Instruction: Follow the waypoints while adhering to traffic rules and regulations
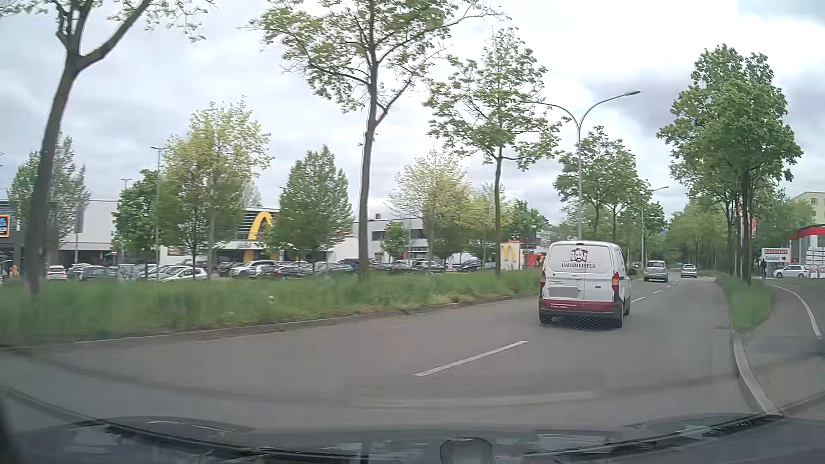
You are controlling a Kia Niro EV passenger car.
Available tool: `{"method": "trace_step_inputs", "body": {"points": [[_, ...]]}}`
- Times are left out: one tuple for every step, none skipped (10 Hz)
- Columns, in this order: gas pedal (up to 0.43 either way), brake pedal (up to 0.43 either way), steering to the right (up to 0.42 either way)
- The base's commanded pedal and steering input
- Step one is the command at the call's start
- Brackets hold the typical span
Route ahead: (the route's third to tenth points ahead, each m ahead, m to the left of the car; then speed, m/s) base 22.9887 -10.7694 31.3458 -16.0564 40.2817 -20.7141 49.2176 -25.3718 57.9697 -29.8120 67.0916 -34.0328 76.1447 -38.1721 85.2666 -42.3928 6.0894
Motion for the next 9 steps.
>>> {"method": "trace_step_inputs", "body": {"points": [[0.150,0.000,0.314],[0.150,0.000,0.304],[0.177,0.000,0.295],[0.177,0.000,0.289],[0.189,0.000,0.282],[0.197,0.000,0.275],[0.197,0.000,0.262],[0.197,0.000,0.242],[0.209,0.000,0.224]]}}
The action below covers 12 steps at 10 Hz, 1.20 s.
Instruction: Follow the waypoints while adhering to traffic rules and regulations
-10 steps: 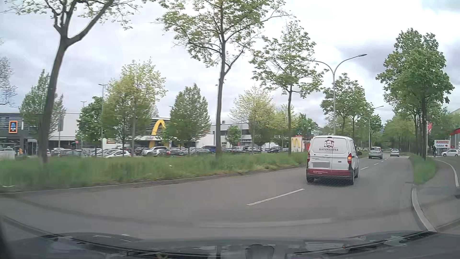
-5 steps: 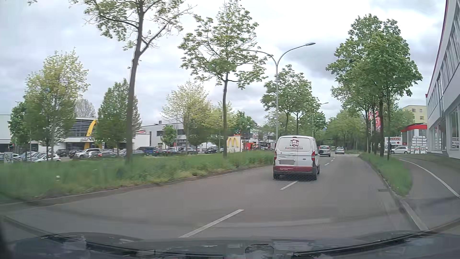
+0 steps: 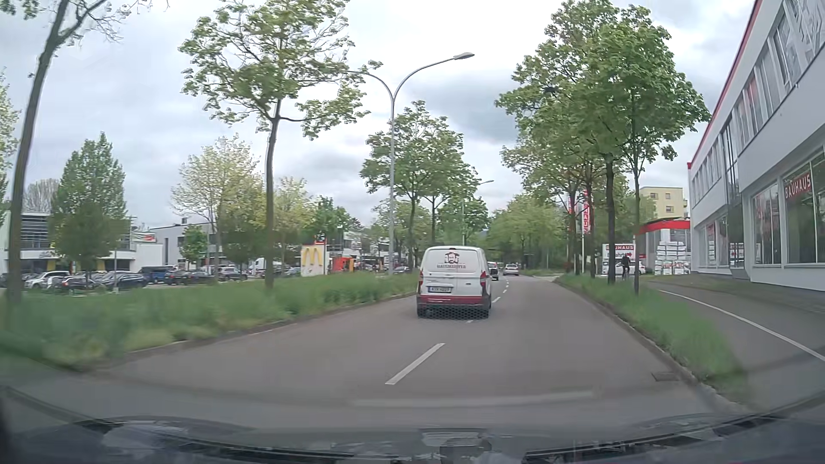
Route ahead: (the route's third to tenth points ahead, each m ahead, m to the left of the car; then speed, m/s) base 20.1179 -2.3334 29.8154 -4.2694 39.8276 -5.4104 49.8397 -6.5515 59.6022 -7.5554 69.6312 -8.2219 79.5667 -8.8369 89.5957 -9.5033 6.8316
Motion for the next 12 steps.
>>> {"method": "trace_step_inputs", "body": {"points": [[0.220,0.000,0.205],[0.228,0.000,0.186],[0.228,0.000,0.164],[0.228,0.000,0.146],[0.228,0.000,0.126],[0.228,0.000,0.104],[0.228,0.000,0.087],[0.228,0.000,0.068],[0.228,0.000,0.051],[0.228,0.000,0.038],[0.228,0.000,0.024],[0.228,0.000,0.012]]}}
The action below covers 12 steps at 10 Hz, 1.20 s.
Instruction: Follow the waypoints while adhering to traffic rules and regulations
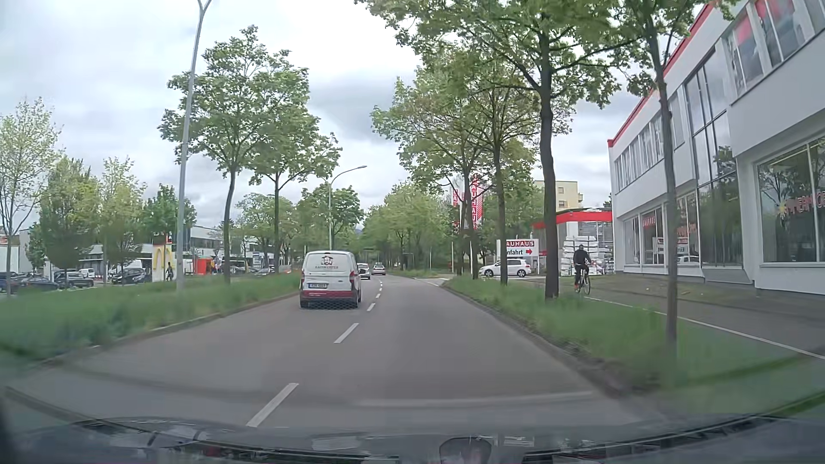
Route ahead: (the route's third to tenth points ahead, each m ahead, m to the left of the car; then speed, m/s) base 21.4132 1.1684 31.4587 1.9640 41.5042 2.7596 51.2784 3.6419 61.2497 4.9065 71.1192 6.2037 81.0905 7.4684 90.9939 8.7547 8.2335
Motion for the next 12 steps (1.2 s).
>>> {"method": "trace_step_inputs", "body": {"points": [[0.228,0.000,0.005],[0.228,0.000,0.001],[0.228,0.000,0.000],[0.228,0.000,0.000],[0.228,0.000,-0.002],[0.228,0.000,-0.003],[0.220,0.000,-0.005],[0.220,0.000,-0.006],[0.220,0.000,-0.008],[0.220,0.000,-0.010],[0.220,0.000,-0.012],[0.220,0.000,-0.014]]}}
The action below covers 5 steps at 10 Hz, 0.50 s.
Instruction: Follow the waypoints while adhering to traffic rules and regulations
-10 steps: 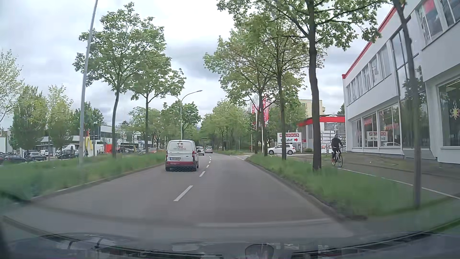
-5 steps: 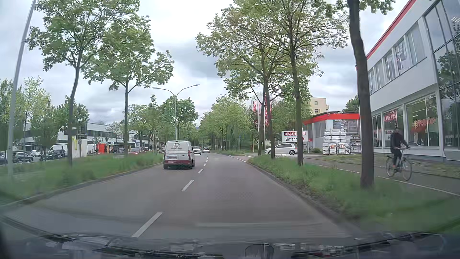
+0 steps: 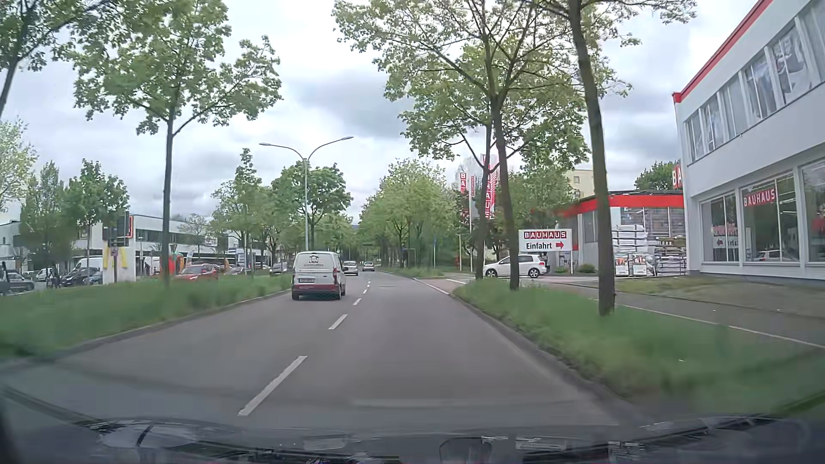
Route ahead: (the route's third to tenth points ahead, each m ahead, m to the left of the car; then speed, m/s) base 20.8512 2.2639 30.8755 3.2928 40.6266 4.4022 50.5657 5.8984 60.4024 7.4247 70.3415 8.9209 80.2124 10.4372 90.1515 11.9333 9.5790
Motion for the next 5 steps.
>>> {"method": "trace_step_inputs", "body": {"points": [[0.220,0.000,-0.016],[0.220,0.000,-0.016],[0.220,0.000,-0.018],[0.220,0.000,-0.018],[0.220,0.000,-0.018]]}}
